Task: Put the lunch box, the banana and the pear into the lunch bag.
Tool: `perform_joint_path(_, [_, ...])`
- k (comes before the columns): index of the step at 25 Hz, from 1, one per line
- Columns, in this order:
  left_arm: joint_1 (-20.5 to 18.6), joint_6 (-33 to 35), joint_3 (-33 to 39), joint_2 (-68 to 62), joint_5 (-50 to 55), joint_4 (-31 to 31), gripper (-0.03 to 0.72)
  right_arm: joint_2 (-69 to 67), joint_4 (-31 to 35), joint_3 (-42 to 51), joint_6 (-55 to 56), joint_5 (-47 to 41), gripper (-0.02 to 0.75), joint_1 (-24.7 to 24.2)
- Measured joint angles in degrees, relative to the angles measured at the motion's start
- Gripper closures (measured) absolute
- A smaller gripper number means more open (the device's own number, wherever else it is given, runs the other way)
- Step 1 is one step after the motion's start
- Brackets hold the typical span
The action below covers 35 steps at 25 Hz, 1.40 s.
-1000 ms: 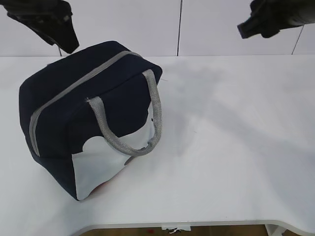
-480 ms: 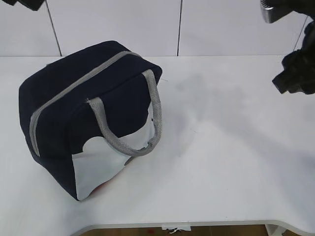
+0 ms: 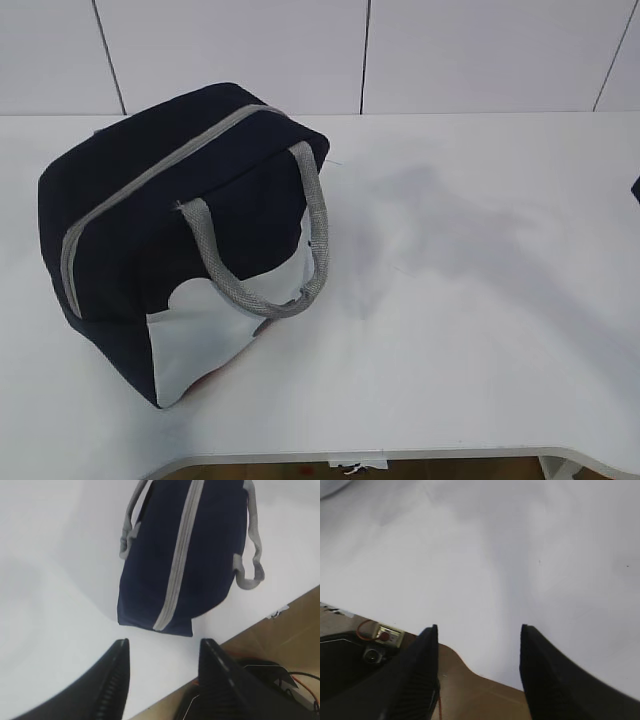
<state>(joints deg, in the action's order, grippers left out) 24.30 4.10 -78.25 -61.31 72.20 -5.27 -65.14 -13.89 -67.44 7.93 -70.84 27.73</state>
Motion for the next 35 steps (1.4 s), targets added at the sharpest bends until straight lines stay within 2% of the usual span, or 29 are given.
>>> perform_joint_path(2, [0.0,-0.14,5.77,4.91,0.12,0.07,0.347,2.79,2.65,0.0,-0.68,-0.42,0.324,0.0])
perform_joint_path(6, [0.0,-0.27,12.68,12.83,0.15,0.37,0.347,8.78,5.3,0.0,-1.38,-0.85,0.324,0.0])
perform_joint_path(13, [0.0,-0.37,18.33,25.73,0.37,1.1,0.347,20.31,5.62,2.25,-1.51,-1.18,0.324,0.0])
perform_joint_path(22, [0.0,-0.5,23.55,37.25,0.49,1.23,0.348,39.18,5.71,16.37,-1.75,-1.51,0.323,0.0])
perform_joint_path(29, [0.0,-0.54,32.46,49.34,0.63,1.23,0.354,54.89,5.71,25.64,-1.84,-1.51,0.323,0.0])
perform_joint_path(35, [0.0,-0.54,38.13,59.04,0.76,1.23,0.356,66.0,5.71,29.99,-1.84,-1.51,0.323,0.0])
